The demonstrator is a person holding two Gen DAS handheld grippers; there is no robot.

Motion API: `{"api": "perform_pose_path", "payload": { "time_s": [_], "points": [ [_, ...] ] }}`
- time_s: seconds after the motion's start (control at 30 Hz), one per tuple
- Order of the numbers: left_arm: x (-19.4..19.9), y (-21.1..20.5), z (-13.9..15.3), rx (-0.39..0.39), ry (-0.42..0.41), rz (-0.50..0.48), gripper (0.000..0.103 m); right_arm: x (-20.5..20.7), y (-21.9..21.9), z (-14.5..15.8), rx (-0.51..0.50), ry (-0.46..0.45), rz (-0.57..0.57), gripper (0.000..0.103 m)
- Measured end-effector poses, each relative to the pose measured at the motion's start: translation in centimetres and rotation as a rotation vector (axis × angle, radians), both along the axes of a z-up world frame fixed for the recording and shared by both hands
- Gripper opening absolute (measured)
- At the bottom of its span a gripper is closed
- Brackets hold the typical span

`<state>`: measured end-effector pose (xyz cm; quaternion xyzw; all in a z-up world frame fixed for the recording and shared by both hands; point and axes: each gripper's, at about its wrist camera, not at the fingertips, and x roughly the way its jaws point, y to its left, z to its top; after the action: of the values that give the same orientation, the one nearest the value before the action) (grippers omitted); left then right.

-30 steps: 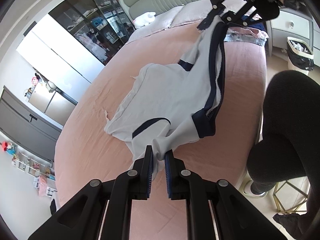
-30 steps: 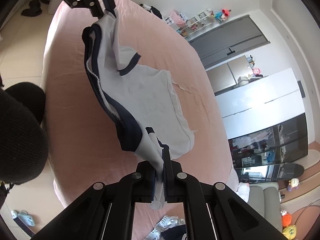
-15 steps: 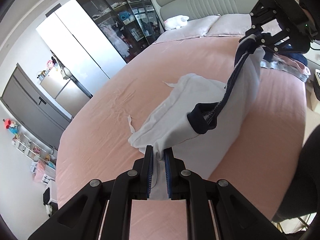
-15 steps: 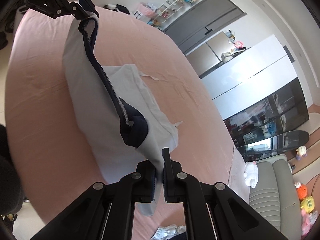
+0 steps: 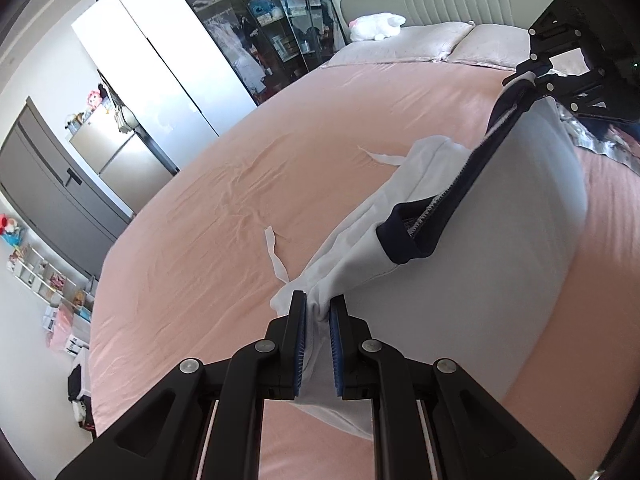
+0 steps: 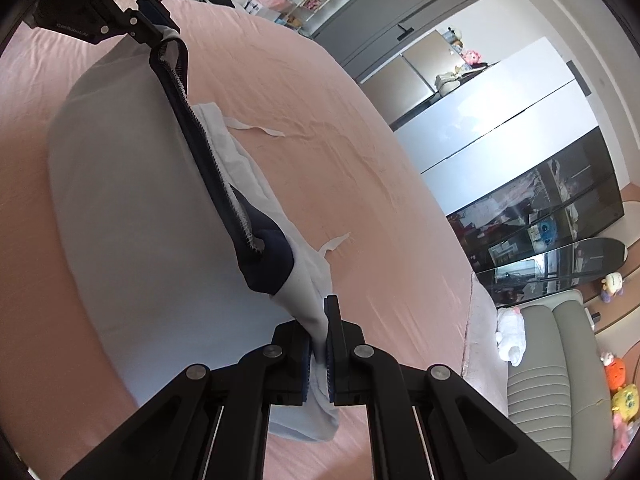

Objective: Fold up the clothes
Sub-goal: 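Lay the held hem over the shirt body near the collar with both grippers, then open both grippers and pull them back from the folded shirt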

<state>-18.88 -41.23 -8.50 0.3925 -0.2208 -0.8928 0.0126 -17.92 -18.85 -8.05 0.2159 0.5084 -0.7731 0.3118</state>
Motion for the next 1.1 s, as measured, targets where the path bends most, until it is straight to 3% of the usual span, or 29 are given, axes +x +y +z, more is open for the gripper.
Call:
{"api": "perform_pose_path", "payload": {
  "time_s": [0.2, 0.33, 0.5, 0.73, 0.83, 0.87, 0.93, 1.0, 1.03, 1.07, 1.1],
  "points": [
    [-3.9, -2.7, -2.7, 0.070, 0.004, 0.060, 0.009, -5.1, -2.7, -2.4, -0.027, -0.053, -0.078, 0.004],
    [-5.7, -3.6, -5.0, 0.069, -0.024, 0.074, 0.010, -7.4, -3.7, -4.5, -0.021, -0.083, -0.109, 0.004],
    [-7.6, -4.5, -7.3, 0.106, -0.059, 0.109, 0.010, -9.0, -4.3, -6.8, 0.010, -0.071, -0.117, 0.004],
    [-8.3, -4.6, -8.9, 0.089, -0.083, 0.120, 0.013, -10.0, -4.2, -9.0, 0.017, -0.083, -0.134, 0.004],
    [-8.3, -5.0, -9.1, 0.127, -0.095, 0.136, 0.014, -10.4, -4.0, -9.8, 0.006, -0.097, -0.155, 0.004],
    [-8.2, -5.1, -9.2, 0.143, -0.101, 0.143, 0.015, -10.5, -3.9, -10.0, -0.003, -0.104, -0.161, 0.007],
    [-8.3, -5.4, -9.1, 0.173, -0.105, 0.161, 0.019, -10.7, -3.7, -10.2, -0.007, -0.091, -0.191, 0.023],
    [-8.3, -5.7, -8.9, 0.212, -0.100, 0.182, 0.021, -11.0, -3.4, -10.1, -0.009, -0.030, -0.245, 0.056],
    [-8.4, -6.1, -8.6, 0.230, -0.084, 0.193, 0.022, -11.2, -3.1, -9.7, -0.024, -0.003, -0.265, 0.062],
    [-8.3, -6.3, -8.4, 0.237, -0.067, 0.210, 0.026, -11.4, -2.7, -9.2, -0.048, 0.011, -0.290, 0.071],
    [-8.3, -6.6, -8.1, 0.242, -0.049, 0.228, 0.036, -11.7, -2.3, -8.7, -0.073, 0.022, -0.316, 0.074]
  ]
}}
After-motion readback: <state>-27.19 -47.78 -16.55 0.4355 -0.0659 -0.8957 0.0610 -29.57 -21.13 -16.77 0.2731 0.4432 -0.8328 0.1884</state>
